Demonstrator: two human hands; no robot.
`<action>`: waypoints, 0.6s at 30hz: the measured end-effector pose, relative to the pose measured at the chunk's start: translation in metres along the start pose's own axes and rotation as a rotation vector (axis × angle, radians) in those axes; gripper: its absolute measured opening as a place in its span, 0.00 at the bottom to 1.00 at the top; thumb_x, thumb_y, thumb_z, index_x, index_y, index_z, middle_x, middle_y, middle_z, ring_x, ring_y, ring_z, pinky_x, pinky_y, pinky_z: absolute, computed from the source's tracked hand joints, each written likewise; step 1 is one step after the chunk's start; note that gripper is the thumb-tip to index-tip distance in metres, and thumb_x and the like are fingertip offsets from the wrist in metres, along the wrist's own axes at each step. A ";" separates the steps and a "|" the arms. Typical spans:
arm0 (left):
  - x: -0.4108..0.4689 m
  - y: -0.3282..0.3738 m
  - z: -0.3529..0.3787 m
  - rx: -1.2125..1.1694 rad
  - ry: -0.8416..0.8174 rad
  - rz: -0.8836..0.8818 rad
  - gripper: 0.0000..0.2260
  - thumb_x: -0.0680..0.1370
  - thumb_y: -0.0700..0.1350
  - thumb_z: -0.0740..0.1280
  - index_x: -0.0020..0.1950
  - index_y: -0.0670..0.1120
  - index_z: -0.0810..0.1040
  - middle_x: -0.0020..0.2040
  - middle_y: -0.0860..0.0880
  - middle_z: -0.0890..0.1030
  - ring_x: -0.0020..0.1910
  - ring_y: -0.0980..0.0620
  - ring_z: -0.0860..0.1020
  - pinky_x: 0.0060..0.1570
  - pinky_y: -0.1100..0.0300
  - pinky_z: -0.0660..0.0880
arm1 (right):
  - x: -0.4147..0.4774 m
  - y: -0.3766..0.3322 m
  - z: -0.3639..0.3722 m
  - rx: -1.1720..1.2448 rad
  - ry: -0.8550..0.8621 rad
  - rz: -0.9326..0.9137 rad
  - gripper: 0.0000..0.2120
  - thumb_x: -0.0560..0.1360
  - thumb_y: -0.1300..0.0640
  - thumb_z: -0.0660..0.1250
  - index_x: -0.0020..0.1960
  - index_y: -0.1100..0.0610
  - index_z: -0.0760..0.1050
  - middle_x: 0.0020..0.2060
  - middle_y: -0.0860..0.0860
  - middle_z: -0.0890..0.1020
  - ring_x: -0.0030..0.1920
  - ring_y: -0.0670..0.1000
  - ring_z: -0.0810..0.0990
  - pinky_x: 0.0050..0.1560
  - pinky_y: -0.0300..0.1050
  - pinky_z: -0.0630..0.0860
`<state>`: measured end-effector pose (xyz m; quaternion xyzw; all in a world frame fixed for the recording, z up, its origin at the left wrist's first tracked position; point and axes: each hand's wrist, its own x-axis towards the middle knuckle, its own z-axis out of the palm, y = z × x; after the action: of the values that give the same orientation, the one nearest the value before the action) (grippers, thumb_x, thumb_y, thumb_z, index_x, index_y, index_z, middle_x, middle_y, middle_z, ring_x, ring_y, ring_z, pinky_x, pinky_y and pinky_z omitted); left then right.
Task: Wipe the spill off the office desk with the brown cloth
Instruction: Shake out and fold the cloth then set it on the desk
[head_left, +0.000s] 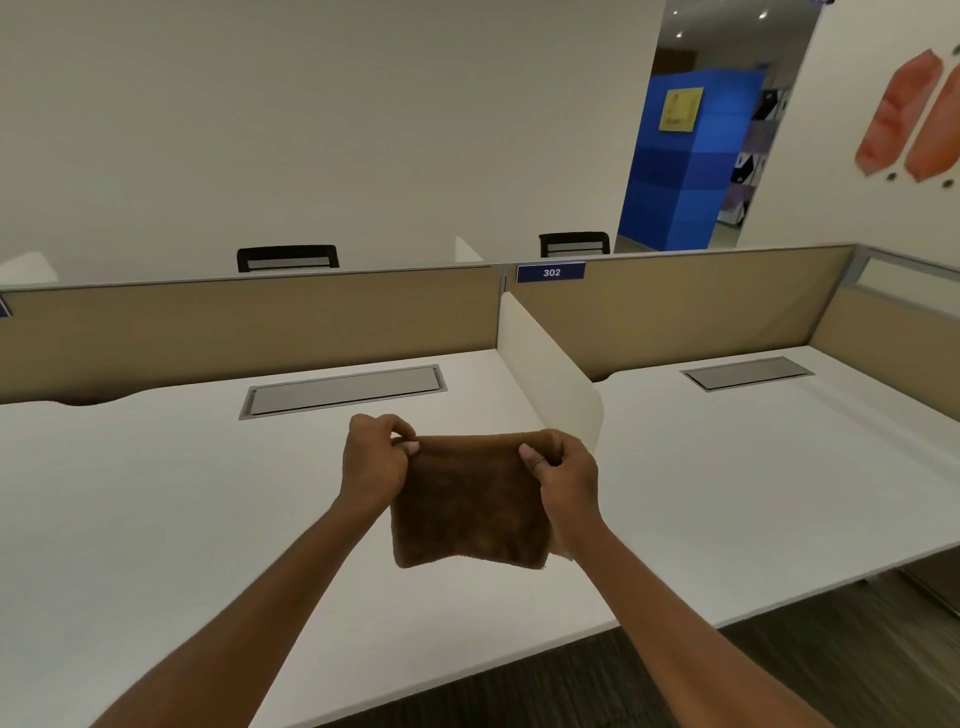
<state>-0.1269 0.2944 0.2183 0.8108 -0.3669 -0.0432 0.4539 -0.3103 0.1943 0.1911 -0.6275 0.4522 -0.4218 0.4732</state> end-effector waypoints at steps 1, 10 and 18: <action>0.006 -0.001 0.004 0.011 0.002 0.007 0.03 0.74 0.36 0.70 0.45 0.43 0.81 0.51 0.44 0.75 0.48 0.50 0.74 0.48 0.60 0.69 | 0.007 0.002 0.003 0.009 -0.023 0.005 0.10 0.75 0.53 0.69 0.55 0.55 0.76 0.49 0.49 0.81 0.49 0.49 0.79 0.57 0.50 0.79; 0.086 -0.023 0.043 -0.214 -0.127 -0.117 0.07 0.75 0.34 0.67 0.46 0.45 0.77 0.43 0.48 0.80 0.45 0.49 0.78 0.39 0.64 0.71 | 0.098 0.006 0.038 0.006 -0.102 0.023 0.12 0.78 0.51 0.64 0.59 0.55 0.73 0.49 0.48 0.79 0.47 0.47 0.77 0.51 0.41 0.73; 0.149 -0.039 0.073 0.058 -0.425 -0.045 0.32 0.62 0.35 0.79 0.63 0.47 0.75 0.54 0.48 0.76 0.54 0.49 0.75 0.51 0.57 0.76 | 0.183 0.018 0.059 0.115 -0.200 0.116 0.11 0.76 0.52 0.68 0.56 0.55 0.76 0.49 0.51 0.82 0.48 0.52 0.82 0.55 0.52 0.80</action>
<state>-0.0266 0.1609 0.1849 0.8042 -0.4374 -0.2125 0.3417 -0.2142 0.0270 0.1803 -0.6110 0.4133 -0.3543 0.5748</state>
